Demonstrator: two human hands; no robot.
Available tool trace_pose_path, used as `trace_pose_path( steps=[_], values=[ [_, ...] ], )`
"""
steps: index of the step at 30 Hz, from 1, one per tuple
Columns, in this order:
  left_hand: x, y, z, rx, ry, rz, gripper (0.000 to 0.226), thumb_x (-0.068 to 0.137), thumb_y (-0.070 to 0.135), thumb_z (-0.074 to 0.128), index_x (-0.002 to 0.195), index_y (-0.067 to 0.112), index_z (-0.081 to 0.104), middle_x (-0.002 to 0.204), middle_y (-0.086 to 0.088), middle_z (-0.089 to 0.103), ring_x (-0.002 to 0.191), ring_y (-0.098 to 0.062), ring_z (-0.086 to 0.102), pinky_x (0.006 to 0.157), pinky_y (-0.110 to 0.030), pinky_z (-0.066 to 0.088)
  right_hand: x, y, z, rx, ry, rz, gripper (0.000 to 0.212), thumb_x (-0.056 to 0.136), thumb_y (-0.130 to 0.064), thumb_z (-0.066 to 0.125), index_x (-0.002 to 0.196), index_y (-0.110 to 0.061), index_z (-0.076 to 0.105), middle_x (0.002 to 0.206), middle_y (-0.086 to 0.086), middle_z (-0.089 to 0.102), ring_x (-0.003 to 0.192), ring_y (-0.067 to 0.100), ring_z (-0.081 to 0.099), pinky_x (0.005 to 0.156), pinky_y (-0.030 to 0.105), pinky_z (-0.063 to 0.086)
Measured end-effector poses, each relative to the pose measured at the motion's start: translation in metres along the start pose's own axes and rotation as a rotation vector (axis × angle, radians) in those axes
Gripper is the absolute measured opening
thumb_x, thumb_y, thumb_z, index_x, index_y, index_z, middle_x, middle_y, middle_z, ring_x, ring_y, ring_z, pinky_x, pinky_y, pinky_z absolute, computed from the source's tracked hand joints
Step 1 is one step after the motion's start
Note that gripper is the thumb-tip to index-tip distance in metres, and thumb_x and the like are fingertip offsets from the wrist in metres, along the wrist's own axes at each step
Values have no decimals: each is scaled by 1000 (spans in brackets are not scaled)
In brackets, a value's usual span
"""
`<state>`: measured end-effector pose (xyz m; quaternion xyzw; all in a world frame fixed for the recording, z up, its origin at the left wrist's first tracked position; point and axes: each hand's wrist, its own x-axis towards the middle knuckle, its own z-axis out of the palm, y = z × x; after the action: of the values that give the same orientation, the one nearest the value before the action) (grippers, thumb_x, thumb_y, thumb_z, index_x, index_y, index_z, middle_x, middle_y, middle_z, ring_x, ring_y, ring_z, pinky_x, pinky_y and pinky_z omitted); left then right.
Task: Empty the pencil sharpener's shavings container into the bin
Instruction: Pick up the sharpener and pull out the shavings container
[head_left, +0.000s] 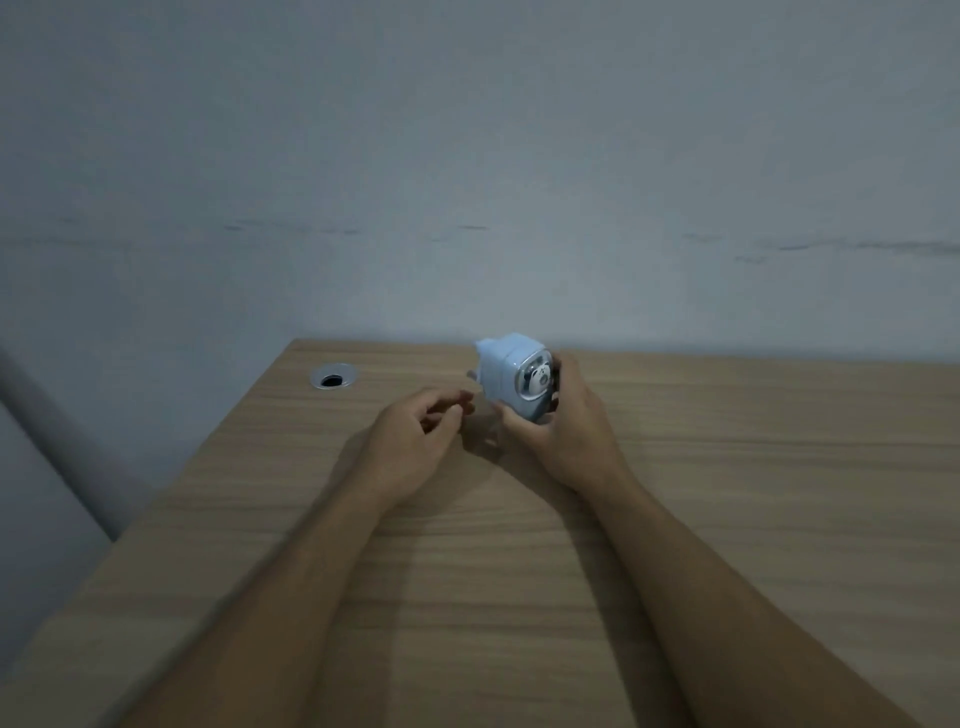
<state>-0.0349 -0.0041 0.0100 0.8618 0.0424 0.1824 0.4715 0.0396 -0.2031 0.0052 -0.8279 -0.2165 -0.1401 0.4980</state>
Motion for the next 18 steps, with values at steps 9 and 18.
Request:
trace_pose_path(
  steps=[9, 18],
  values=[
    [-101, 28, -16, 72, -111, 55, 39, 106, 11, 67, 142, 24, 74, 133, 14, 76, 112, 21, 66, 94, 1, 47, -103, -33, -42, 111, -66, 13, 61, 84, -29, 94, 133, -25, 58, 116, -18, 74, 105, -4, 73, 83, 19, 61],
    [-193, 47, -33, 148, -209, 138, 39, 102, 21, 66, 139, 25, 76, 137, 17, 74, 130, 2, 66, 118, -31, 51, -174, -62, -65, 86, -124, -50, 65, 80, -35, 96, 134, -27, 62, 120, -16, 75, 112, 5, 74, 94, 36, 65]
  ],
)
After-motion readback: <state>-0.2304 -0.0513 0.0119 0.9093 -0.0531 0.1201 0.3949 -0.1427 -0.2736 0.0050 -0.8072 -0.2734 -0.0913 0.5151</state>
